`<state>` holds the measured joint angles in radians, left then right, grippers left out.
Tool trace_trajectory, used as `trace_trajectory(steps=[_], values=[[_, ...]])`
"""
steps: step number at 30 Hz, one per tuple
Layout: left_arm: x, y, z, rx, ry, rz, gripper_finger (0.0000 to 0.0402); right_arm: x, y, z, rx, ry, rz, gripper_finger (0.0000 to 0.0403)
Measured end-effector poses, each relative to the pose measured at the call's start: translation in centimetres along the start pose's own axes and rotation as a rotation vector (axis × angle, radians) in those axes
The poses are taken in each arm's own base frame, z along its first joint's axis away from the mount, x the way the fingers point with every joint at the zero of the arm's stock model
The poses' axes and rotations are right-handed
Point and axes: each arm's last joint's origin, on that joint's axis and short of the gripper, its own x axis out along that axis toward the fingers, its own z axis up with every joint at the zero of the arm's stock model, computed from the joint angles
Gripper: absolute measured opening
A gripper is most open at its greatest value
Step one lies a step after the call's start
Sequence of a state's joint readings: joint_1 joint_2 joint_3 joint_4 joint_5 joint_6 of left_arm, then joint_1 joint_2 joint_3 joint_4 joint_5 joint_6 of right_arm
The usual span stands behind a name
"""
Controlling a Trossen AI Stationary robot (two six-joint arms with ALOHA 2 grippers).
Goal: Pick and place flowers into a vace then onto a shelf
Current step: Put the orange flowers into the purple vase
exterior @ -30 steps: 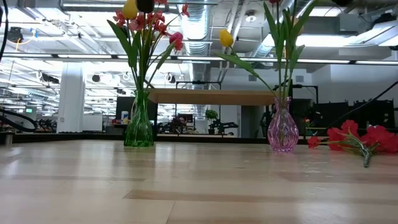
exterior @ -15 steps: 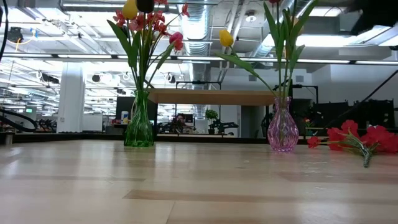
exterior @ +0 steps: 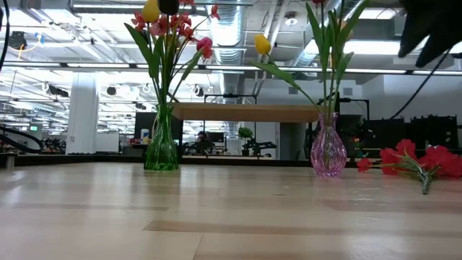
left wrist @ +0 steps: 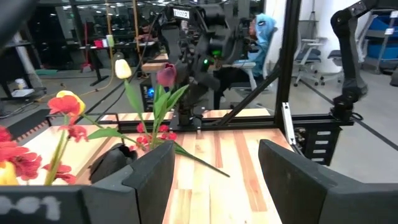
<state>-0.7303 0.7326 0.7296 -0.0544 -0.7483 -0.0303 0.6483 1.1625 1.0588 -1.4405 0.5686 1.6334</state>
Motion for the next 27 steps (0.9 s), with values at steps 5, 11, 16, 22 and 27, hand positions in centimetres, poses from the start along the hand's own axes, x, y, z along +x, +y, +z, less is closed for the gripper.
trace_trajectory(steps=[5, 11, 16, 22, 27], values=[[0.0, 0.0, 0.0, 0.000, 0.000, -0.010, 0.0224, 2.1, 2.5, -1.7, 0.031, 0.069, -0.130, 0.0260], [0.0, 0.0, 0.0, -0.008, 0.001, -0.009, 0.0224, 4.4, 4.6, -4.0, 0.102, 0.123, -0.279, 0.0260], [0.0, 0.0, 0.0, -0.014, 0.000, -0.013, 0.0224, 6.0, 6.1, -5.8, 0.201, 0.093, -0.315, 0.0260], [0.0, -0.2, 0.0, -0.013, 0.006, -0.069, 0.0224, 8.4, 7.5, -7.9, 0.309, 0.022, -0.379, 0.0260], [0.0, -0.3, -0.1, -0.009, 0.012, -0.090, 0.0224, 10.7, 8.2, -9.1, 0.339, 0.009, -0.463, 0.0260]])
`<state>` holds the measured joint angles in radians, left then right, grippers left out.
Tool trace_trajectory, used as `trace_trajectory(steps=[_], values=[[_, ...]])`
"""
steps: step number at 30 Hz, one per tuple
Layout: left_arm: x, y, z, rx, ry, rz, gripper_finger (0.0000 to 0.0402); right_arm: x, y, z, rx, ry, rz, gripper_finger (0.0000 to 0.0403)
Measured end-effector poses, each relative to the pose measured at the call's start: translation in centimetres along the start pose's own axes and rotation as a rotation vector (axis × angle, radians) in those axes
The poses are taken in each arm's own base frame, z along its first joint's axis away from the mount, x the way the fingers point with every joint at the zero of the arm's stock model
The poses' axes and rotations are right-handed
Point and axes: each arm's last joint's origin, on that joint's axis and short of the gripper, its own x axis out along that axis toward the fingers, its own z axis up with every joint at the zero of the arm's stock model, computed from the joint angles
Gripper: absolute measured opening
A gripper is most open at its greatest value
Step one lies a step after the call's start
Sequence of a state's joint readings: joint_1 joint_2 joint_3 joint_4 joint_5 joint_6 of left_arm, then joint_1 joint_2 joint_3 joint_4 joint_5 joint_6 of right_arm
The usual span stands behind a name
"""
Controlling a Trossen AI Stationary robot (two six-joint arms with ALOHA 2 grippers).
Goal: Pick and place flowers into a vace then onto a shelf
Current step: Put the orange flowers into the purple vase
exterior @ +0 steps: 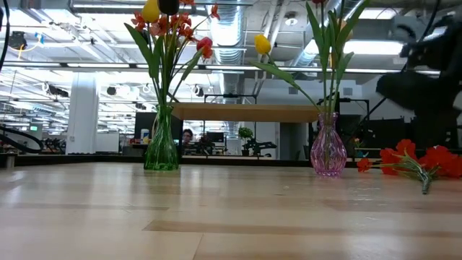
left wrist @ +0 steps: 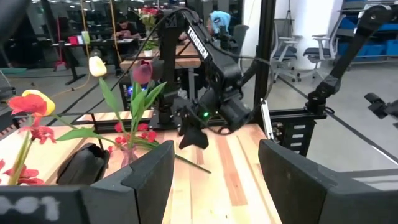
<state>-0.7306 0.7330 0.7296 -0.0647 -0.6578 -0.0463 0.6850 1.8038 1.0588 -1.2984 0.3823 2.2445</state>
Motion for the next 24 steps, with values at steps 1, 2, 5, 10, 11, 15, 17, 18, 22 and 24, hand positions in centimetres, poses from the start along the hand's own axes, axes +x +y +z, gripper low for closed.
trace_trajectory(steps=[1, 2, 5, 10, 11, 15, 17, 18, 22, 24], values=[[0.0, 0.0, 0.0, 0.000, 0.000, -0.005, 0.0224, 0.4, 0.3, -0.1, 0.006, -0.004, -0.017, 0.0260], [0.0, 0.0, 0.0, 0.000, 0.000, -0.008, 0.0224, 0.8, 0.5, -0.2, 0.010, -0.009, -0.035, 0.0260], [0.0, -0.1, 0.0, 0.000, 0.001, -0.018, 0.0224, 1.9, 1.3, -0.2, 0.020, -0.023, -0.080, 0.0260], [0.0, -0.1, 0.0, -0.003, 0.000, -0.021, 0.0224, 2.8, 2.0, 0.0, 0.039, -0.026, -0.104, 0.0260], [0.0, -0.1, 0.0, -0.008, 0.000, -0.021, 0.0224, 2.8, 2.0, 0.1, 0.041, -0.025, -0.105, 0.0260], [0.0, -0.1, 0.0, -0.025, 0.000, -0.026, 0.0224, 2.9, 2.3, 0.1, 0.043, -0.013, -0.090, 0.0260], [0.0, -0.1, 0.0, -0.026, 0.000, -0.033, 0.0224, 2.9, 2.4, 0.1, 0.045, 0.002, -0.086, 0.0260], [0.0, -0.1, 0.0, -0.026, 0.001, -0.036, 0.0224, 3.0, 2.4, 0.1, 0.049, 0.007, -0.089, 0.0260], [0.0, -0.2, 0.0, -0.030, 0.001, -0.051, 0.0224, 3.1, 2.7, 0.2, 0.062, 0.019, -0.082, 0.0260], [0.0, -0.1, 0.0, -0.030, 0.001, -0.050, 0.0224, 3.1, 2.8, 0.2, 0.070, 0.030, -0.084, 0.0260]])
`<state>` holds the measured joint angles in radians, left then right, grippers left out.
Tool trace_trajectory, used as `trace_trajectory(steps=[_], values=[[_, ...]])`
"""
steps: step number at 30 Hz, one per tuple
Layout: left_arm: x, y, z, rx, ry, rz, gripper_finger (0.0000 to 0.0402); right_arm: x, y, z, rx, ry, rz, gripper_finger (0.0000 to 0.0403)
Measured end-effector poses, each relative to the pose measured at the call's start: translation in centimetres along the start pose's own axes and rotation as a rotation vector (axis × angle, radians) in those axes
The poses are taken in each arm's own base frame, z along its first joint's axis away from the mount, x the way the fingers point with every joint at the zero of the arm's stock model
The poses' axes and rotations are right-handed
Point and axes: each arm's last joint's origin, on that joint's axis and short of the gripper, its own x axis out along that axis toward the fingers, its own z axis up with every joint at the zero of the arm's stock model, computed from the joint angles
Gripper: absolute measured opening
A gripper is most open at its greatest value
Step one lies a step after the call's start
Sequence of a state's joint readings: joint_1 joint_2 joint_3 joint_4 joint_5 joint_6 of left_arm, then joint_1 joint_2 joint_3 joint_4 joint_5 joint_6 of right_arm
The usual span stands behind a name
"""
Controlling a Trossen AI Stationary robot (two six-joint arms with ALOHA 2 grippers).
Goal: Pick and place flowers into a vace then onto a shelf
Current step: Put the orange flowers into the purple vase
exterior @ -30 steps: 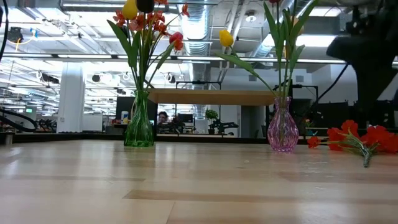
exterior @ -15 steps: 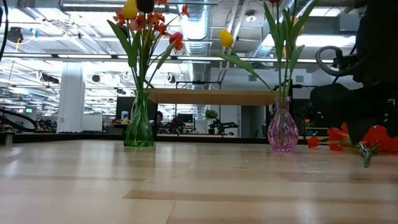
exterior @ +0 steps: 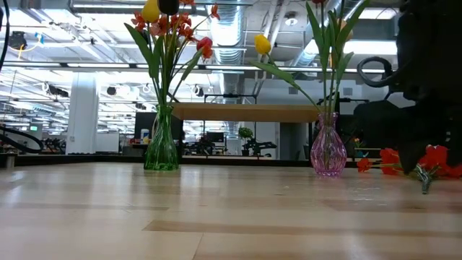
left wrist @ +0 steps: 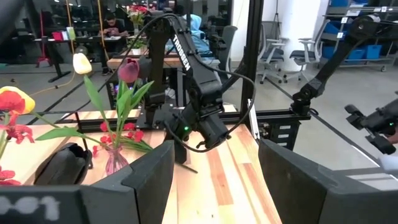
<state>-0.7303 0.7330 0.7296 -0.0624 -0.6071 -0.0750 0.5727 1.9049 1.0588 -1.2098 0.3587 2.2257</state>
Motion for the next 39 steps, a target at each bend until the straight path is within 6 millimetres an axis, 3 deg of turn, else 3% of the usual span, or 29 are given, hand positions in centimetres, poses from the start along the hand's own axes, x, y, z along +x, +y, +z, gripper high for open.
trace_trajectory(steps=[15, 29, 39], values=[[0.0, 0.0, 0.0, -0.018, -0.001, 0.000, 0.0224, 1.4, 1.0, -0.7, -0.002, 0.057, -0.061, 0.0251], [0.0, 0.0, 0.0, -0.019, -0.001, 0.000, 0.0224, 1.4, 1.4, -1.0, -0.003, 0.061, -0.012, 0.0093], [0.0, 0.0, 0.0, -0.020, -0.001, 0.000, 0.0224, 1.5, 1.4, -1.0, -0.001, 0.059, -0.002, 0.0063]])
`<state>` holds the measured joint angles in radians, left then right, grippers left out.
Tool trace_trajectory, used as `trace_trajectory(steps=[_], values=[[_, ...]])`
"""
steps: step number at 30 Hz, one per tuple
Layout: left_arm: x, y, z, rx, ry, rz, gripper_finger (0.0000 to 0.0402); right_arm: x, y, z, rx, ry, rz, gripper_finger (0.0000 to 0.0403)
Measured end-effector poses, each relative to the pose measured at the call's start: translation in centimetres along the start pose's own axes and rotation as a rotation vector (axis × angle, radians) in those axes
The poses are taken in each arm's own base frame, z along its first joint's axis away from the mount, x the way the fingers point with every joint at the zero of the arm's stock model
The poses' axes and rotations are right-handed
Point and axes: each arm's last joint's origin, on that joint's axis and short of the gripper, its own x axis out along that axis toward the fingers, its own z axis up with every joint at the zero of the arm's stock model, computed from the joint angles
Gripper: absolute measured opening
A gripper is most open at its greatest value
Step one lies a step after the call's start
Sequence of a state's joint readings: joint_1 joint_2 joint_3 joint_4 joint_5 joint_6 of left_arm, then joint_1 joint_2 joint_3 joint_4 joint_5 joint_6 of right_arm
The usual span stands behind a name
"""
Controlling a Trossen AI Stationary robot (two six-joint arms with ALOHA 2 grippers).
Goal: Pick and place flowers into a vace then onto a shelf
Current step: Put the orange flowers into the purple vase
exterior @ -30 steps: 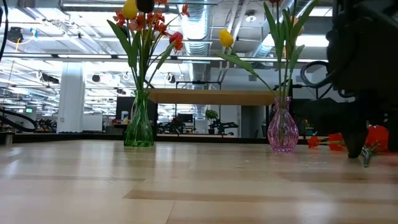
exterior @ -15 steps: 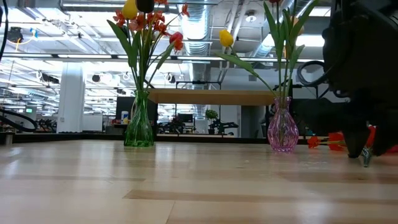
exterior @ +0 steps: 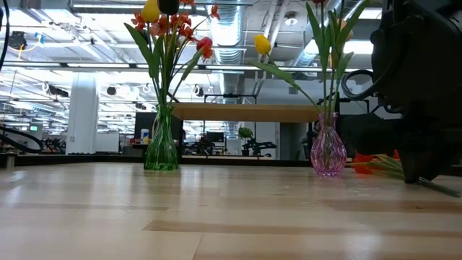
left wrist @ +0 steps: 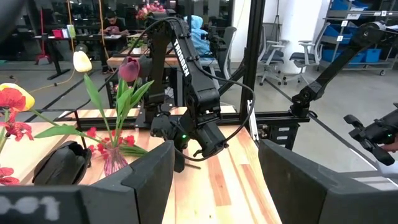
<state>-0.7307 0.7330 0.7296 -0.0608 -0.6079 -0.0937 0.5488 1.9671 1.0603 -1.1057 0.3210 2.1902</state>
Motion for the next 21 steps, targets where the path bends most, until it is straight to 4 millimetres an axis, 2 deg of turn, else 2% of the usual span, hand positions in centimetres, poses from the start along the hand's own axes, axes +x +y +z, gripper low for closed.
trace_trajectory(steps=[11, 21], values=[[0.00, 0.00, 0.00, 0.000, 0.000, 0.000, 0.0224, 0.03, 0.04, -0.05, 0.003, 0.004, 0.005, 0.0052], [0.00, 0.01, 0.00, 0.000, 0.000, 0.000, 0.0224, 0.04, 0.01, -0.04, 0.016, 0.003, 0.001, 0.0009]])
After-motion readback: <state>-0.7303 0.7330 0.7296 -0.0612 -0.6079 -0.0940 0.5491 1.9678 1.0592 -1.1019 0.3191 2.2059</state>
